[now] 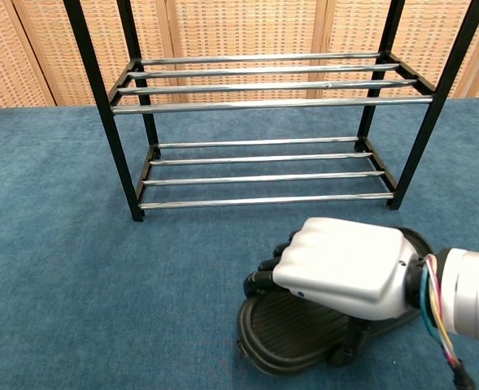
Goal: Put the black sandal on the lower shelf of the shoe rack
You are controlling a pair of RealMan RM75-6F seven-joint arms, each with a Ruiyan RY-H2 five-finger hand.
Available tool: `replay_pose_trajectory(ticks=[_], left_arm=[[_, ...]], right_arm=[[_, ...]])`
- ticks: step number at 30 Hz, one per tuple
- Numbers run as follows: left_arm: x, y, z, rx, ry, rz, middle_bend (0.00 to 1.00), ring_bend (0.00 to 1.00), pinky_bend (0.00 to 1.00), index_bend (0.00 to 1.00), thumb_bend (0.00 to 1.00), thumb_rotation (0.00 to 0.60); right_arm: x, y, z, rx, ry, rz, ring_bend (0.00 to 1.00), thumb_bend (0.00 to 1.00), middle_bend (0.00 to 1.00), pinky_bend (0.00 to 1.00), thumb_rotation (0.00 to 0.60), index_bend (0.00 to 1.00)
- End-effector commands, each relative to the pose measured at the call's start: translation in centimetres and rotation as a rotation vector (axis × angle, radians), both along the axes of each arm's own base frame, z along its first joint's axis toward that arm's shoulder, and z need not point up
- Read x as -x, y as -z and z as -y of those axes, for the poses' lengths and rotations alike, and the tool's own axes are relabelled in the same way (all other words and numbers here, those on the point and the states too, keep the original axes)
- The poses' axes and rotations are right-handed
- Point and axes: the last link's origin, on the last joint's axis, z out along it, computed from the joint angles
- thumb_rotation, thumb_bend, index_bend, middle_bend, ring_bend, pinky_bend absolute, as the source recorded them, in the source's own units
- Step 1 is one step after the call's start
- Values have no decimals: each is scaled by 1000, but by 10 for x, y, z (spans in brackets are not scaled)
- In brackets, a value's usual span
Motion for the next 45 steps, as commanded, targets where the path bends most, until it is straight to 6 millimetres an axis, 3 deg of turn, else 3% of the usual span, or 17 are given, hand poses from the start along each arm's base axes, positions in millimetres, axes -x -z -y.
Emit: replay_pose_trajectory(ticks=[1,5,10,17,22,35,45], left_arm=[[1,0,-2,3,-5,1,0,0,0,0,112,600],[3,0,-5,5,-17,5,0,0,0,0,111,600],[4,0,-8,9,-30,6,0,0,0,0,112,600],[6,4,-14,22,-52,0,0,0,0,0,112,600],[9,4,-18,23,-69,4,0,0,0,0,112,600],[13,6,-28,43,-97,8,0,0,0,0,112,600],[15,6,-31,49,-107,13,0,0,0,0,112,600]], right_arm=[[-2,-9,2,-30,-169,12,358,908,444,413,600,518],[-12,-13,12,-38,-334,28,367,992,456,413,600,533],[-22,-15,32,-42,-509,34,368,1000,447,416,600,535],[-41,-13,85,18,-722,-23,368,1000,452,428,600,542],[-46,-5,109,25,-815,-69,368,1000,453,431,600,550],[-58,10,152,30,-806,-138,368,1000,450,445,600,550],[-51,11,178,99,-731,-189,355,1000,405,447,600,550]])
